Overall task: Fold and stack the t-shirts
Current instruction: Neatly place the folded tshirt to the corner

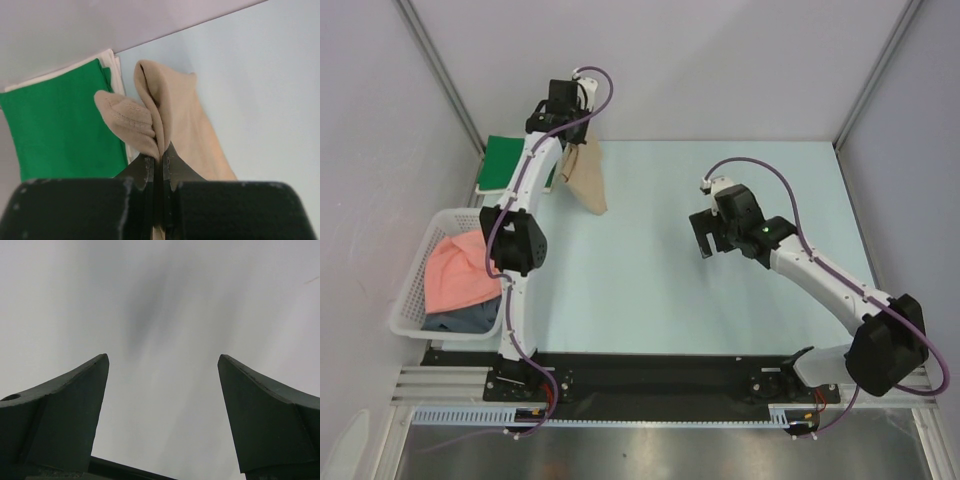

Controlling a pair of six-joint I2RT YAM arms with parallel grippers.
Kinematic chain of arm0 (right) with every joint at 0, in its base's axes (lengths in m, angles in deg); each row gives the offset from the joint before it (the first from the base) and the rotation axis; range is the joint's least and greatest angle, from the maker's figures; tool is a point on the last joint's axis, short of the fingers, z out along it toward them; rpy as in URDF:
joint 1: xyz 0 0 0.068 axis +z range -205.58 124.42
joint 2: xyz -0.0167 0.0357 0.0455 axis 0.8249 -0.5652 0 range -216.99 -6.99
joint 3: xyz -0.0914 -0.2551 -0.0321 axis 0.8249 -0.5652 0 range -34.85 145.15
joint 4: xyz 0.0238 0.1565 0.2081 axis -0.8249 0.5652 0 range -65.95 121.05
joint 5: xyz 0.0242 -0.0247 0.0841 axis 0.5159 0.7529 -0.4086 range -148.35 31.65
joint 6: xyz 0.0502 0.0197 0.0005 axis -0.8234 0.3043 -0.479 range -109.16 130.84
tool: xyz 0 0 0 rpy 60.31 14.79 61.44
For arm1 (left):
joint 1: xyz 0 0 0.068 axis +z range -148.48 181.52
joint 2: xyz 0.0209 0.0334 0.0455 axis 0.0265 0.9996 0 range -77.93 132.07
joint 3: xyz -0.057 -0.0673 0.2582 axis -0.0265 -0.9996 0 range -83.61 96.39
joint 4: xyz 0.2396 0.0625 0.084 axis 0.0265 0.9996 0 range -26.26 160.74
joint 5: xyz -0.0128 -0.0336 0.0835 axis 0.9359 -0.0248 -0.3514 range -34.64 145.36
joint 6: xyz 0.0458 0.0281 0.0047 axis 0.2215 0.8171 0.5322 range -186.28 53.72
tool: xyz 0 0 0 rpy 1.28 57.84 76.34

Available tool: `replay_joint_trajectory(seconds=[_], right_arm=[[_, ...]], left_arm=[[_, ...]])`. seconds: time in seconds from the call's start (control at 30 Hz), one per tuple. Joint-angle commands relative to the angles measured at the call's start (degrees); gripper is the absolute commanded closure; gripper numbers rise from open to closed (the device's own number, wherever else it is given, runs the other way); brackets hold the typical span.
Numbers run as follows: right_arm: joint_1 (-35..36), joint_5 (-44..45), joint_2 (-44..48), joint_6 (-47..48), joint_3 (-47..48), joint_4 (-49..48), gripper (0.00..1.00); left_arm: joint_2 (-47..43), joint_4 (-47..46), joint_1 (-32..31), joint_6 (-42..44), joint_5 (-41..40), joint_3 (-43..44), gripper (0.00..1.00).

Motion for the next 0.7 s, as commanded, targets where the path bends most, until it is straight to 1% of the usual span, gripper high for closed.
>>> replay_joint_trajectory(seconds=[0.0,0.07,0.1,0.17,0.23,0.33,0.5,0.67], right_arm=[[1.8,-1.2,-2.0,-0.2,2.3,-2.6,0.05],[3.2,-1.4,-2.7,-0.5,2.0,-3.3,0.05],[3.8,-1.6,-3.4,-0.6,1.9,-3.4,0.05],[4.9,-1.8,-4.0,-0.6,1.6,-3.8,0.05],[5.1,-2.2,-4.7,-0.8,1.6,-3.6,0.05],[5.8,-2.3,-5.2,-0.6,1.4,-4.0,0.05],[6.1,-2.5,-6.8,-0.1,2.9,-3.8,0.05],[7.3,-2.0,-8.5,0.7,5.7,-2.8,0.04]], left_arm=[[-5.0,-2.6,1.7,6.7,1.7,3.3,1.0],[-5.1,-3.5,2.5,8.2,1.9,3.2,1.0],[-5.2,-3.8,2.8,8.5,4.3,3.2,1.0],[-5.8,-6.0,3.8,9.7,5.6,2.0,0.99],[-5.2,-6.4,4.6,10.7,7.3,2.7,1.0],[-4.9,-7.2,6.4,10.0,11.1,4.0,1.0],[-3.5,-8.1,7.9,9.5,13.3,5.6,1.0],[-4.2,-8.4,8.8,9.3,14.6,6.0,1.0]])
